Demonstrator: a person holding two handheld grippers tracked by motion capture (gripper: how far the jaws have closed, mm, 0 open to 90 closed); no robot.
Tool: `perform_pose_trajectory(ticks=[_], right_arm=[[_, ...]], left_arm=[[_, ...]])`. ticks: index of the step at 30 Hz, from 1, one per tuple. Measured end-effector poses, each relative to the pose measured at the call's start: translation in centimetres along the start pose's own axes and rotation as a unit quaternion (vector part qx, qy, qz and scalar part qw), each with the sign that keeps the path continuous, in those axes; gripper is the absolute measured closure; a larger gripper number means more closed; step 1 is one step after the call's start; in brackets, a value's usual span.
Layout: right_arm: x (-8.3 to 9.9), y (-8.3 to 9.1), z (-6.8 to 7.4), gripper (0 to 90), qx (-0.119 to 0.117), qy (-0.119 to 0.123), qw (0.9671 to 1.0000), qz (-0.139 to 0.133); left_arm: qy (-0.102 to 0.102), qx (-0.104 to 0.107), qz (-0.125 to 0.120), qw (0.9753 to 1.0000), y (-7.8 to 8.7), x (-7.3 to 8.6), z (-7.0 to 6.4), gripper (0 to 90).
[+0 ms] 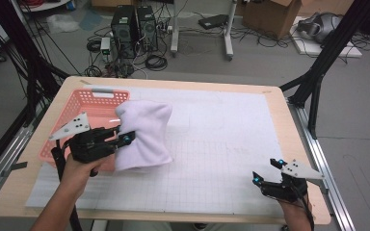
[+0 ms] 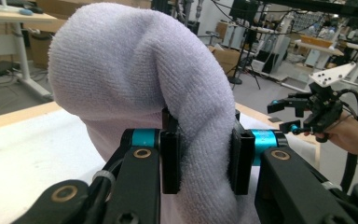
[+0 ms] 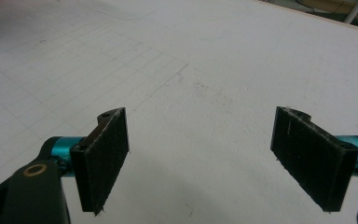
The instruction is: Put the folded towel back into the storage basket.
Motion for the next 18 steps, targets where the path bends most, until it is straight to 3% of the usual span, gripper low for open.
perform_pose_trajectory(ticks=[18], right_arm=[[-0.1, -0.1, 0.0, 17.9, 0.0, -0.001, 1.0, -0.001]], left_arm=[[-0.014, -0.034, -0.017, 0.9992, 4.5, -1.5, 1.0, 71.9]])
Point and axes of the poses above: each handheld gripper's, and its own axes: y roughly backward along the jaws, x roughly out of its underside, z roughly to its left, the point moved 3 cm from there along -y, roughly forward along the jaws, and after that the axes turned 15 degrees about x, right-handed, at the moved point
